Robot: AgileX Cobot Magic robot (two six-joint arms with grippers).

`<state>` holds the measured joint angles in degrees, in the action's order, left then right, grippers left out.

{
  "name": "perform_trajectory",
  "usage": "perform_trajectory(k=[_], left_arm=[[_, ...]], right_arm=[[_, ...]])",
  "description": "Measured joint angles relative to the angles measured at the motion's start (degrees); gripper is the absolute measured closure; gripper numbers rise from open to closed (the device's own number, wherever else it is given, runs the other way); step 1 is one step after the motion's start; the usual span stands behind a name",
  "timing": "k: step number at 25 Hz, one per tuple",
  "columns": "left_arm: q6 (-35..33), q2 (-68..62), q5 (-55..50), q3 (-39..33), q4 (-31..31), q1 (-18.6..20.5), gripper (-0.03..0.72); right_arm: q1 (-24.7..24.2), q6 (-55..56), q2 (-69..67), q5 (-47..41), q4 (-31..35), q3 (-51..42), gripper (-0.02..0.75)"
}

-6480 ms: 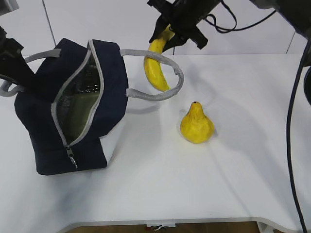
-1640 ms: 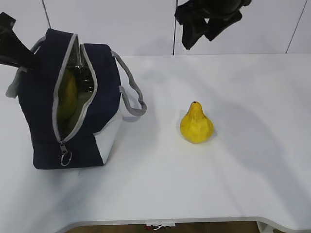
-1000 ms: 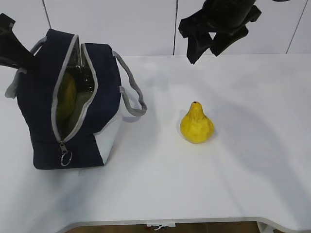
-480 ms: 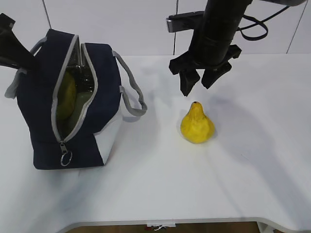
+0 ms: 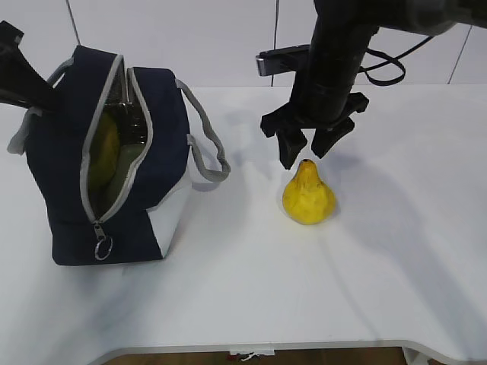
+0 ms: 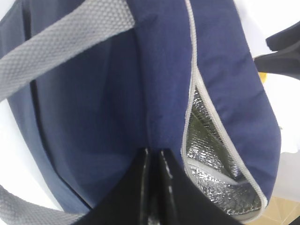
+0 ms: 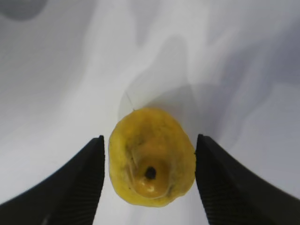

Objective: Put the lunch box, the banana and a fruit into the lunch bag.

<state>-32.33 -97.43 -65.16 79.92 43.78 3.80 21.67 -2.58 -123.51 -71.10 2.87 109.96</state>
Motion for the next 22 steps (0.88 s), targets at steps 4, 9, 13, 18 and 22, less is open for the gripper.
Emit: perform_trajectory(k=[4,9,13,18,22], left_arm=[[0.0,0.0,0.0,0.0,0.0,0.0,0.691],[0.0,0.0,0.0,0.0,0.0,0.0,0.691],[0.0,0.0,0.0,0.0,0.0,0.0,0.691],[0.0,0.0,0.3,0.0,0.0,0.0,0.691],[0.0,0.0,0.3,0.0,0.0,0.0,0.691]], right_arm=[[0.0,0.1,-0.2,0.1,1.9,0.0,0.249],[0.0,0.1,-0.2,0.2,2.3,-1.5,0.249],[0.0,0.1,-0.2,0.2,1.8,-2.5,0.249],[0.0,0.2,-0.2,0.3,1.3,-2.7,0.249],[0.0,0.3,-0.2,0.3,-0.1,-2.7,0.250]])
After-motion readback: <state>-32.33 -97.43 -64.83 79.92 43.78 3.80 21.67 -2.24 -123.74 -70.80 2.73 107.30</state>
